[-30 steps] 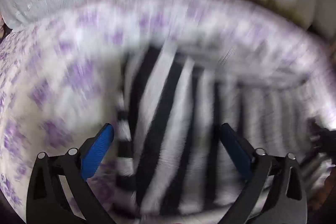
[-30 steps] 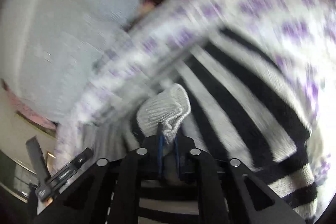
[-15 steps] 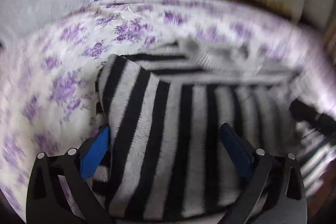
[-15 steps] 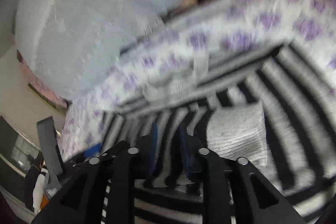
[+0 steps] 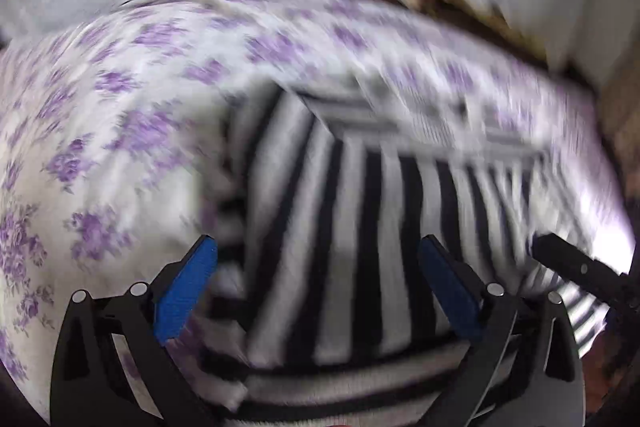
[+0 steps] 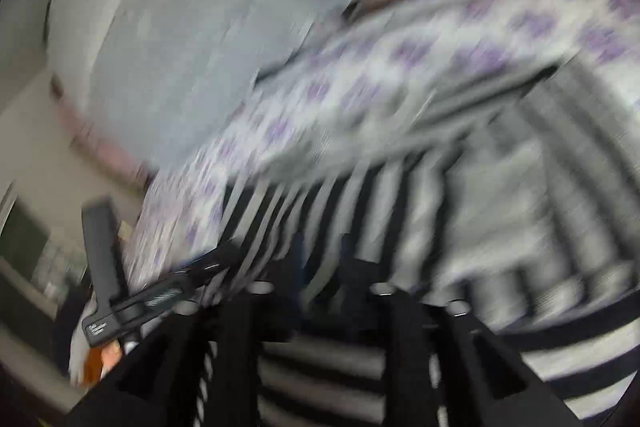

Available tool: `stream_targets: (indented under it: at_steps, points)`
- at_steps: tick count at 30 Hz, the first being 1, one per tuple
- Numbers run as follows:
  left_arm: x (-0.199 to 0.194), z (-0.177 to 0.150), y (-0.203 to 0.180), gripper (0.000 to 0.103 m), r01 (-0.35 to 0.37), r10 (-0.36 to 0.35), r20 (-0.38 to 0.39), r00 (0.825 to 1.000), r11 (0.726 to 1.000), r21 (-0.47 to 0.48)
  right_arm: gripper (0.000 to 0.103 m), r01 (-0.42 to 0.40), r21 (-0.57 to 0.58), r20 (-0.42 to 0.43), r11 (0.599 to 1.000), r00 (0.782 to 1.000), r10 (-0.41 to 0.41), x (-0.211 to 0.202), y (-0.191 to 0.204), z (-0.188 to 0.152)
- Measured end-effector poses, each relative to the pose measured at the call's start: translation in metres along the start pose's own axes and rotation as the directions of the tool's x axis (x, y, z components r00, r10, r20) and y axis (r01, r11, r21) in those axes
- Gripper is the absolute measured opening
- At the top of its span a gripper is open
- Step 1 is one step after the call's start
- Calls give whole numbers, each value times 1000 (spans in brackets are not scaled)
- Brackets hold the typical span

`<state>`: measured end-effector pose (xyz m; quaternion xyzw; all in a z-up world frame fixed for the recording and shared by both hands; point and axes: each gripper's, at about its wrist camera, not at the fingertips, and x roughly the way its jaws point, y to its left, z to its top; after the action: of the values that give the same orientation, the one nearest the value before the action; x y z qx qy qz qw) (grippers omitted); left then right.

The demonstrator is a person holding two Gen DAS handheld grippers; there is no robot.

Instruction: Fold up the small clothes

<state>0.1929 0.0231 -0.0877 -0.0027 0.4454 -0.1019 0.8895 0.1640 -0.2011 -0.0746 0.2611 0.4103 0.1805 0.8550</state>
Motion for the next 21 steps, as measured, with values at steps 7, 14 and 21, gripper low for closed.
stream_targets:
  at_steps: [7,14,21]
  points:
    - [-2,-25,59,99,21,-26,-39,999,993,-116,0,15,245,114,969,992,-44,-49,-86,0]
    - [-45,-72,96,98,-3,4,5,1000,986,-167,17,48,273,197,961,975,-104,-122,-110,-38]
    - [-71,-111,84,98,-15,14,-11,1000,996,-89,36,70,247,220,967,967,-126,-176,-123,-96]
